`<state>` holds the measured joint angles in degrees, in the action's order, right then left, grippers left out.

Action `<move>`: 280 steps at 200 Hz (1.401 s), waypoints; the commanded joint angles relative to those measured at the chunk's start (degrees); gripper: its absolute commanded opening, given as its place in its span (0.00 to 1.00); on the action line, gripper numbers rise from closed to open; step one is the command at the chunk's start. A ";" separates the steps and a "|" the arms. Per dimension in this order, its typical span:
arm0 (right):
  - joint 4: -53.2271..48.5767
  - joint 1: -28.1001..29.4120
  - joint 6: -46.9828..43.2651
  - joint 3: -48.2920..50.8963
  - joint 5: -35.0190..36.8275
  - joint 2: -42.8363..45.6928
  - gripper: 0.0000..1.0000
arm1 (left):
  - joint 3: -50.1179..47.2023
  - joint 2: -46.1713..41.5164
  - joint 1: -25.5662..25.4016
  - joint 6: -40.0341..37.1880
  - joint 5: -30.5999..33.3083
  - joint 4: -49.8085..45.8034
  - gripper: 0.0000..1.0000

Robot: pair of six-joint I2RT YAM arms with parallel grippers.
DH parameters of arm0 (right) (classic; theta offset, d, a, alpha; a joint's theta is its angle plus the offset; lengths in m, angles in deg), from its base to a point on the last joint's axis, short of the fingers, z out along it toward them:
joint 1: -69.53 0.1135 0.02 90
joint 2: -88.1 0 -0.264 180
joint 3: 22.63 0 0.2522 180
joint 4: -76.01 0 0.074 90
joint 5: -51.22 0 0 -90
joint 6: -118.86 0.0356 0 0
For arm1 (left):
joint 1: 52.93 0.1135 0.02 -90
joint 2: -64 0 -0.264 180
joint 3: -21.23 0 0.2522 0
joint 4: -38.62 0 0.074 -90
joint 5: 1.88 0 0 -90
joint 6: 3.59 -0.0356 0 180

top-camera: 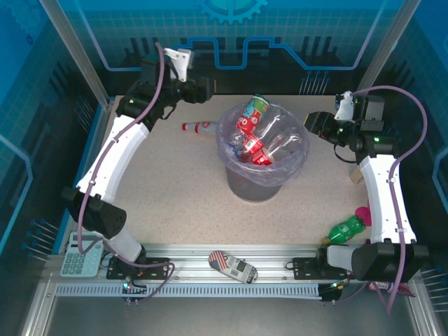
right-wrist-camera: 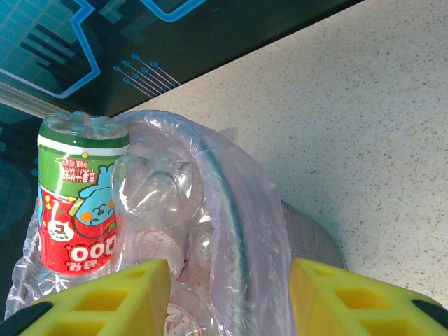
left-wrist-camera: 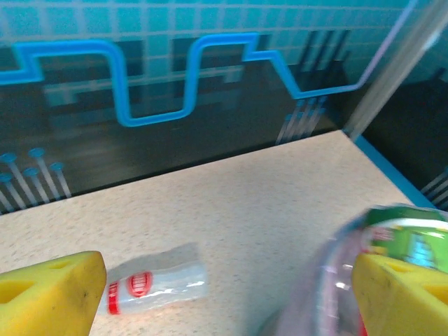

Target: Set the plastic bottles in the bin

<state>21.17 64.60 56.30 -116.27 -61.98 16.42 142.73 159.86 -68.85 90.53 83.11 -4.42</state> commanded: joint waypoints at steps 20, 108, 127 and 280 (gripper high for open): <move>-0.31 -0.34 0.07 0.51 -0.97 0.37 0.49 | -1.24 9.77 5.60 1.80 -5.77 0.93 0.91; -3.61 0.34 -1.60 3.16 2.17 0.55 0.47 | 13.28 38.34 6.19 -3.80 -16.14 6.53 0.84; -3.57 0.36 -1.71 3.50 2.81 0.90 0.47 | 16.80 42.26 6.17 -6.48 -20.15 4.31 0.89; -3.33 0.45 -1.36 3.59 3.78 1.29 0.46 | 16.49 43.73 6.08 -17.25 -20.45 -16.50 0.88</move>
<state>18.55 64.65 55.20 -113.19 -58.68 16.47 162.30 205.54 -62.69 74.67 64.59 -16.97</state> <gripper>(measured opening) 0.460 0.882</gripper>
